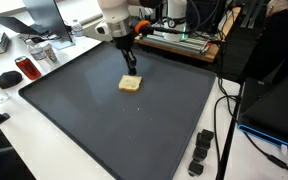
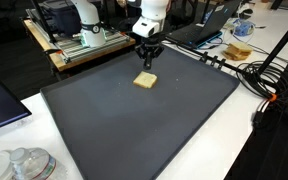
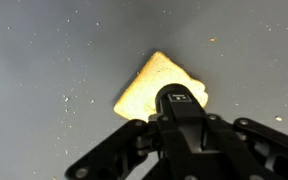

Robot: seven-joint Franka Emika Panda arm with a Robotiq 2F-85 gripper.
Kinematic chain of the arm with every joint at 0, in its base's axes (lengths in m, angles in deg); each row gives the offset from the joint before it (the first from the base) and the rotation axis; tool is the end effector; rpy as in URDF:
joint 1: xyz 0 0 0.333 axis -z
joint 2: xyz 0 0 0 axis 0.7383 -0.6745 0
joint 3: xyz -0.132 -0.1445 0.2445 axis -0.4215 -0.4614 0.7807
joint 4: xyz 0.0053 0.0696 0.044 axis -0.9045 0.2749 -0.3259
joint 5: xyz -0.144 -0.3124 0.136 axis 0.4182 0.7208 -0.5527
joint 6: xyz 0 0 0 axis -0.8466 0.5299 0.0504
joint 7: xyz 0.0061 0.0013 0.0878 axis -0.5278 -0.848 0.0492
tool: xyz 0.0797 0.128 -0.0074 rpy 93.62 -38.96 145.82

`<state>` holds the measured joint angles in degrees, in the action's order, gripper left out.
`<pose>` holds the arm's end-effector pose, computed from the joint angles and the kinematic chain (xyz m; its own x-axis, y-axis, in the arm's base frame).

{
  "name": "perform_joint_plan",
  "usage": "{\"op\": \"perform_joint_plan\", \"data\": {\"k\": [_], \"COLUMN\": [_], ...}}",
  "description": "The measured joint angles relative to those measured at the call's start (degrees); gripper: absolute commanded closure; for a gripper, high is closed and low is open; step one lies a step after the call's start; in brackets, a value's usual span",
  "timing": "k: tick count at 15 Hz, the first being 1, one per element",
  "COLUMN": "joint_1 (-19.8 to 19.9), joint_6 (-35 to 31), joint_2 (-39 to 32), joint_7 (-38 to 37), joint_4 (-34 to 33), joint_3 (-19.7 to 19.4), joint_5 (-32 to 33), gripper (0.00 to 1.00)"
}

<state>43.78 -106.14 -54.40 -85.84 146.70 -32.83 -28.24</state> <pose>0.5214 0.0228 0.2173 0.8541 -0.5124 -0.0894 -0.5108 -0.8587 0.0417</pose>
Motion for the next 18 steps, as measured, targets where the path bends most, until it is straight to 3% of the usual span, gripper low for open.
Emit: {"op": "perform_joint_plan", "data": {"k": [5, 9, 18], "joint_1": [-0.1, -1.7, -8.9], "joint_6": [-4.8, -4.3, 7.6], "joint_2": [-2.0, -2.4, -4.6], "joint_7": [-0.3, -3.5, -20.6], "joint_4": [-0.3, -1.8, -9.5], "joint_3": [-1.1, -2.5, -3.9], "joint_5": [0.2, 2.2, 16.5], "gripper": [0.95, 0.95, 0.95]}}
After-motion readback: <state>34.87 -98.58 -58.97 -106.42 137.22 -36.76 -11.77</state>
